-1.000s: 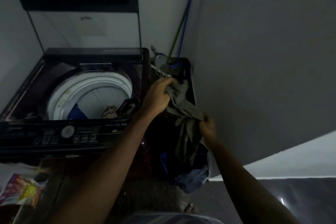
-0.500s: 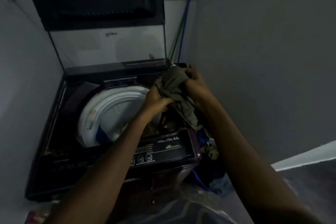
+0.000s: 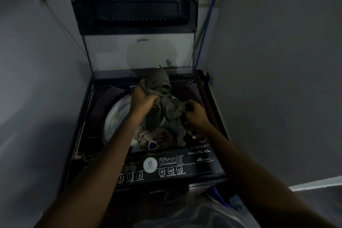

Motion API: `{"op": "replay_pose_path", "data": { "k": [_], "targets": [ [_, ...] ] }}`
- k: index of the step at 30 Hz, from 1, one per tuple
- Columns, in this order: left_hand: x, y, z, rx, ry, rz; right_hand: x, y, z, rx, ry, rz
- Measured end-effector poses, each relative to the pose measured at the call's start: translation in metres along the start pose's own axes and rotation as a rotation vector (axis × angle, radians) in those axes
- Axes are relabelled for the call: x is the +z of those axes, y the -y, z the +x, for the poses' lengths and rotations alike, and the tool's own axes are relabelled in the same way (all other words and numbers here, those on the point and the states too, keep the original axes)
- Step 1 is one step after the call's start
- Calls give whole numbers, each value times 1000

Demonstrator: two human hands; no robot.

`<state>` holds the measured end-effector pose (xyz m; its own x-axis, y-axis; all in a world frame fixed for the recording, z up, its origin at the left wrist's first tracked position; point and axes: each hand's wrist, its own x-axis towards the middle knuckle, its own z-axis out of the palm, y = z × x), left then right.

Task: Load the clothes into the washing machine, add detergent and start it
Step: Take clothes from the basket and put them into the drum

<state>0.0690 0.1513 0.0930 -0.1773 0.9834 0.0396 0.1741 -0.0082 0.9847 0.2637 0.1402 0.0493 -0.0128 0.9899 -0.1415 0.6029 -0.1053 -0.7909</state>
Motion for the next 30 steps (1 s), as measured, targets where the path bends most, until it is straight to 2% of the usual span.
{"op": "replay_pose_path", "data": {
  "k": [2,5,7,11,14,19,23,30],
  "targets": [
    [-16,16,-1,59,-60,189,20,8,14,54,-23,272],
    [-31,50,5,132,-62,406,44,28,26,-4,42,378],
    [-32,73,12,56,-21,498,54,38,28,-70,97,306],
    [-30,100,7,-56,185,639,58,30,32,-102,160,142],
    [-30,100,-1,-43,203,753,51,16,30,-88,83,84],
    [-6,77,-11,-5,248,761,24,-3,21,-12,-30,-33],
    [27,59,-25,19,191,801,0,-15,12,-15,-111,-63],
    [108,28,-66,159,203,651,-63,-48,-21,-81,-299,65]
  ]
}}
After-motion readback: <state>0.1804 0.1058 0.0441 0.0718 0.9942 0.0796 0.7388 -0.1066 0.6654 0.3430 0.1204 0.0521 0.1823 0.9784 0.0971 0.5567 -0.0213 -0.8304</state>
